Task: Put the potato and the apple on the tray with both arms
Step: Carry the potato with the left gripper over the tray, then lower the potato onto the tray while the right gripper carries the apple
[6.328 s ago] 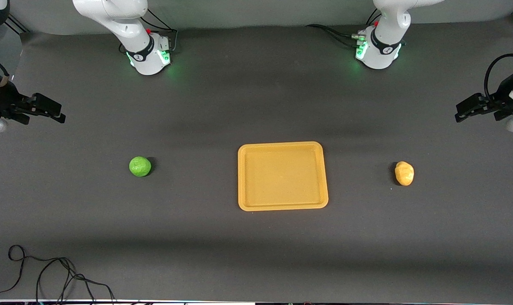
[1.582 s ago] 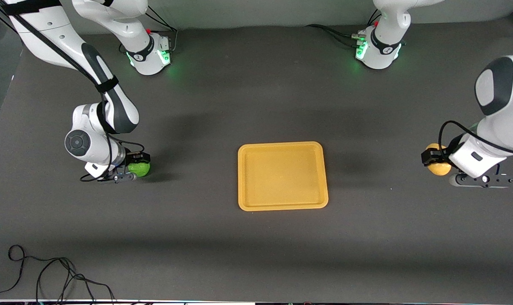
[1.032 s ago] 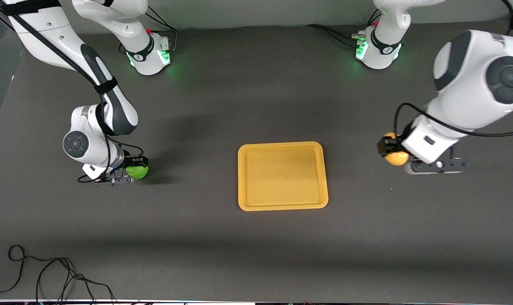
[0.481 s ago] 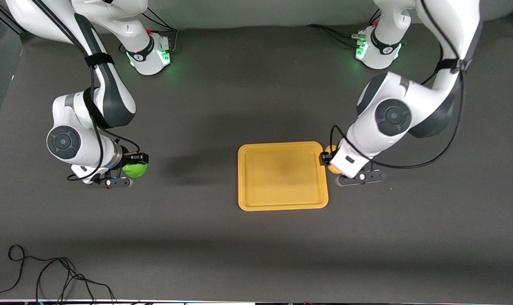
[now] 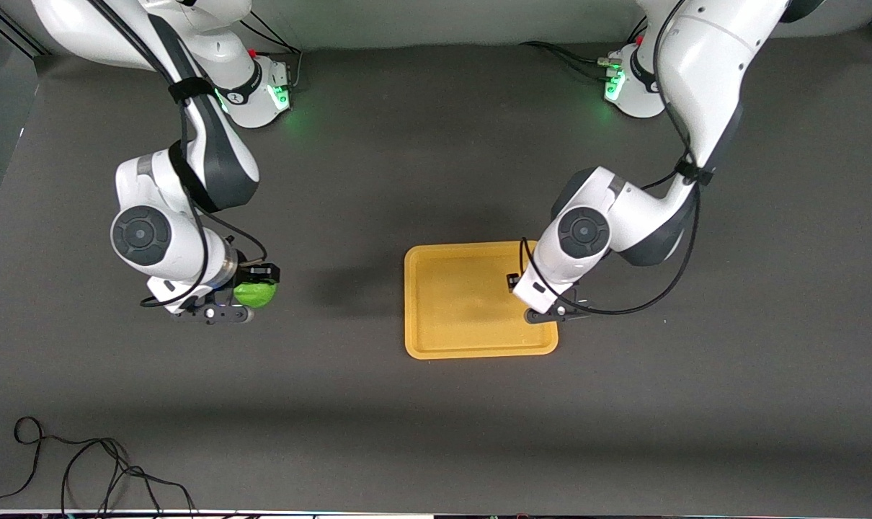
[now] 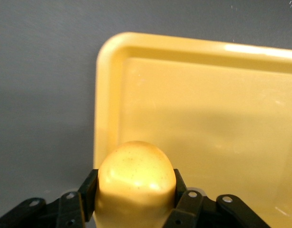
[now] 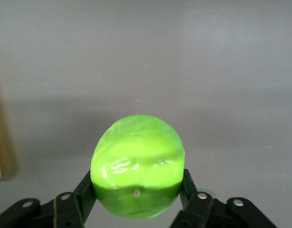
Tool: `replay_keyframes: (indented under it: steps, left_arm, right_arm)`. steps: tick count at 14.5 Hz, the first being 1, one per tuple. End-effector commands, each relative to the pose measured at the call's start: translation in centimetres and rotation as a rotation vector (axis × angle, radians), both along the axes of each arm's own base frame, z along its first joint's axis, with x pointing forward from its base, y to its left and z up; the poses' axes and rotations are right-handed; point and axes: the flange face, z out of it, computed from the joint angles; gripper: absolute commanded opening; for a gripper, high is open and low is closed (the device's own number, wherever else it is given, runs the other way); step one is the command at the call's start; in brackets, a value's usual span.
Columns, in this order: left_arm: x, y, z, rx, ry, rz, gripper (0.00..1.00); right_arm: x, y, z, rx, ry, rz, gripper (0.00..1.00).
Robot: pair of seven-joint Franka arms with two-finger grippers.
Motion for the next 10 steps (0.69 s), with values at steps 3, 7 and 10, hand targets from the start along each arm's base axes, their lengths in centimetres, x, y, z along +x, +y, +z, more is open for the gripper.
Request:
replay_keyframes:
  steps: [3, 7, 10]
  left_arm:
    - [0.5, 0.2, -2.7, 0.020, -0.014, 0.012, 0.00]
    - [0.5, 0.2, -3.8, 0.008, -0.014, 0.017, 0.00]
    - [0.6, 0.2, -4.8, -0.001, -0.014, 0.040, 0.06]
  right_arm:
    - [2.5, 6.1, 0.7, 0.019, -0.007, -0.074, 0.36]
    - [3.9, 10.0, -0.1, 0.088, -0.005, -0.094, 0.36]
    - [4.5, 12.8, -1.9, 0.104, -0.002, -0.106, 0.36]
